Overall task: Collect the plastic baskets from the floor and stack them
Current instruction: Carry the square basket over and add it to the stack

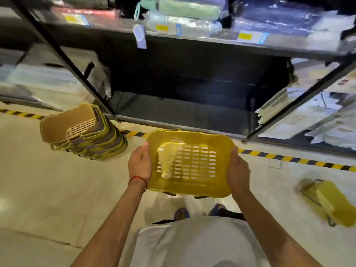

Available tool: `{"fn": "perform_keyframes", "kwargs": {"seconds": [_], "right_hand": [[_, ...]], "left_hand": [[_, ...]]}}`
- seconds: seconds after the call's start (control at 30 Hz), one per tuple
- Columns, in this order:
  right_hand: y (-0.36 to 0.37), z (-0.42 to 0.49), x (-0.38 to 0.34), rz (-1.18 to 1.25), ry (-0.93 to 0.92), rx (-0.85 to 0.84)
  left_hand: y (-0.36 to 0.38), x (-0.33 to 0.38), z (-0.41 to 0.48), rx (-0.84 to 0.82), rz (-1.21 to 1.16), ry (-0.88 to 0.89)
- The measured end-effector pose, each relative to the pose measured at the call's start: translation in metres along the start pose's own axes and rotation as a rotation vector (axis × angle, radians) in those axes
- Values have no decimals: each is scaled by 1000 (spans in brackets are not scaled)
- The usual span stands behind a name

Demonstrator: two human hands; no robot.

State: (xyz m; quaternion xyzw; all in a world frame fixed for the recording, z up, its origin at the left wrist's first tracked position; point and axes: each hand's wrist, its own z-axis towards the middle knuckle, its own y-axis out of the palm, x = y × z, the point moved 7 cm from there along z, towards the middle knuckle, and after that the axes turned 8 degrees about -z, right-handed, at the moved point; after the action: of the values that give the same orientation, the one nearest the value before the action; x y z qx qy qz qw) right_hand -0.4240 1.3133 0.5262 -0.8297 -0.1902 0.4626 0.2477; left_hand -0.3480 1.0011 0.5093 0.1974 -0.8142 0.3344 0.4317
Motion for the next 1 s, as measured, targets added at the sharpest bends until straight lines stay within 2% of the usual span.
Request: {"fn": "perform_keyframes", "kwargs": {"seconds": [0.3, 0.5, 0.73, 0.83, 1.0], "right_hand": [[169, -3, -129, -127, -202, -305], [282, 6, -225, -199, -301, -435], [379, 8, -335, -313, -426, -475], [418, 4, -362, -339, -409, -518], [479, -5, -388, -372, -389, -492]], "left_hand": [[-153, -32, 68, 303, -146, -297], [-223, -21, 132, 467, -248, -340], [-282, 3, 214, 561, -322, -341], [-306, 3, 246, 585, -343, -353], [-348, -14, 311, 584, -305, -373]]}}
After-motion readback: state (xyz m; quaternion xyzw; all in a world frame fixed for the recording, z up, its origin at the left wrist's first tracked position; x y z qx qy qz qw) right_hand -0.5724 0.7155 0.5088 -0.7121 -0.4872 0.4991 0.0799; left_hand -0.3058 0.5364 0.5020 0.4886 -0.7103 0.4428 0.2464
